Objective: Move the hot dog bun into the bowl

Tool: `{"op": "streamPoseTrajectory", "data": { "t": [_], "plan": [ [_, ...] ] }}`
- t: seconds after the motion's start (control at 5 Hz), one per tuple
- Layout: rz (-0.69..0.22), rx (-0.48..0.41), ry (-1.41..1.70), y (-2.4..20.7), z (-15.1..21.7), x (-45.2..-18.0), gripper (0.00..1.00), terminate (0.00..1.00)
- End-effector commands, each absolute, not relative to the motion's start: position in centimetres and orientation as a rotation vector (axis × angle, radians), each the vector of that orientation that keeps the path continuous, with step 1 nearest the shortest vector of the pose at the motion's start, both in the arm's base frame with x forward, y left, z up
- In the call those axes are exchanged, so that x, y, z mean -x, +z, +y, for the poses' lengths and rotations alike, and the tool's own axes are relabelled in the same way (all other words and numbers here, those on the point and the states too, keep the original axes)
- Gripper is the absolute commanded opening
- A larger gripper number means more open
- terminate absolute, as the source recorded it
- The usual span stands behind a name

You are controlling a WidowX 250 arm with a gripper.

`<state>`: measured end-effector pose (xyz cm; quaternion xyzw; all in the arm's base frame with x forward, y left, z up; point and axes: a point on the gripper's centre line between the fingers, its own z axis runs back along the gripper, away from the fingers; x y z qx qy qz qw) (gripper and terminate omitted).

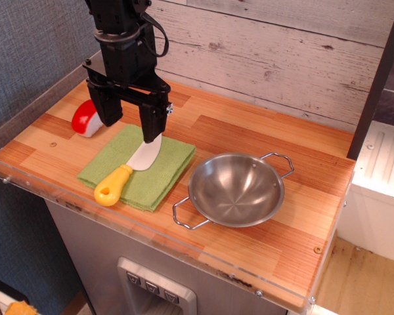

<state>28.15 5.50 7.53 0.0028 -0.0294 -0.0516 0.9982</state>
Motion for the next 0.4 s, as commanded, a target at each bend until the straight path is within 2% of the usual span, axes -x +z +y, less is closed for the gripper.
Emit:
{"op": "streamPoseTrajectory", "data": {
  "t": [0.0,0.2],
  "plan": [
    [-0.059,-0.006,-0.103,7.5,5.5,-28.2,1.00,0.00],
    [-0.068,-0.034,-0.046,7.2,9.1,-29.2,1.00,0.00]
  ]
}}
